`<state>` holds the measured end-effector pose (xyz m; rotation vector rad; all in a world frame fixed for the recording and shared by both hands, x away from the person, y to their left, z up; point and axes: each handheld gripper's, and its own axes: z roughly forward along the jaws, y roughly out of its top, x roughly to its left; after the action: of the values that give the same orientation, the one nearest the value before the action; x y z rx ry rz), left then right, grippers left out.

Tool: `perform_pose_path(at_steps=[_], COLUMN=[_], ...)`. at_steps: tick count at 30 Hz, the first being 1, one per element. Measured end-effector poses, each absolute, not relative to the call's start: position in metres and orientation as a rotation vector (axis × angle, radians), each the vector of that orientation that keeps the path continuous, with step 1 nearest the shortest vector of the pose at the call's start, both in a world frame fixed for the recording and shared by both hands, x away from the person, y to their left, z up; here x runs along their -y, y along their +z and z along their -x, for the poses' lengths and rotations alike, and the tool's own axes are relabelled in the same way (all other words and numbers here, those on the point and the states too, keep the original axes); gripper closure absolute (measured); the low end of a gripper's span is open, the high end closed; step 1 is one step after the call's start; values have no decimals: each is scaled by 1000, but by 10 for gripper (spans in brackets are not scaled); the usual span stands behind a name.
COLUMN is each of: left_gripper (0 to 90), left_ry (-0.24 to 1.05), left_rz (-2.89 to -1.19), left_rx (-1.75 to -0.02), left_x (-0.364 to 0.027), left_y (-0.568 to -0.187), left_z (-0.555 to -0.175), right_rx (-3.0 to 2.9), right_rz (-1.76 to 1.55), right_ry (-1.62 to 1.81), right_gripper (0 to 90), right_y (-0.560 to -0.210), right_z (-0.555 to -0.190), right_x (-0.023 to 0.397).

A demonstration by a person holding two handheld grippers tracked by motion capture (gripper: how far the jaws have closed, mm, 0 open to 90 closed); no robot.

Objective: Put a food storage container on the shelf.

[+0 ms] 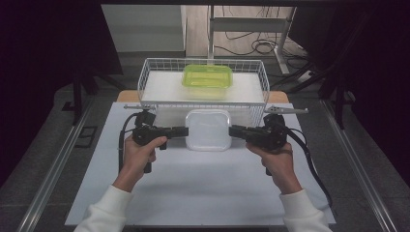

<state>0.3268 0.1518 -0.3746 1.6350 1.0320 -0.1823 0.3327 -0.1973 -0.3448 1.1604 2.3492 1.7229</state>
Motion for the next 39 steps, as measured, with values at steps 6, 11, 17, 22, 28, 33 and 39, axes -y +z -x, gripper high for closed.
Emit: perform_pose_path(at_steps=[6,11,17,22,28,33,39], left_gripper=[791,792,792,793,792,792,794], left_ry=[-146,-133,-124,-118,-111,-97,-88], left_rz=[-1640,-1640,-1637,-1633,-1619,-1621,-1617], left_rx=[-1014,-1008,-1005,-1009,-1010,-1005,-1010], left_x=[-154,-154,-155,-156,-158,-159,-162], left_y=[-355,-347,-340,-331,-320,-307,-289], left_z=[-328,-330,-332,-336,-346,-360,-383], right_rx=[-2334,-2325,-2321,-2317,-2305,-2302,-2294], right_rz=[-1127,-1111,-1107,-1099,-1094,-1089,-1102], right_ry=[1749,1763,1777,1792,1832,1839,1860], right_gripper=[785,785,785,785,786,786,787], right_y=[-330,-322,-316,-310,-301,-291,-277], right_z=[-335,-338,-340,-345,-354,-366,-391], right_x=[196,196,196,196,195,194,192])
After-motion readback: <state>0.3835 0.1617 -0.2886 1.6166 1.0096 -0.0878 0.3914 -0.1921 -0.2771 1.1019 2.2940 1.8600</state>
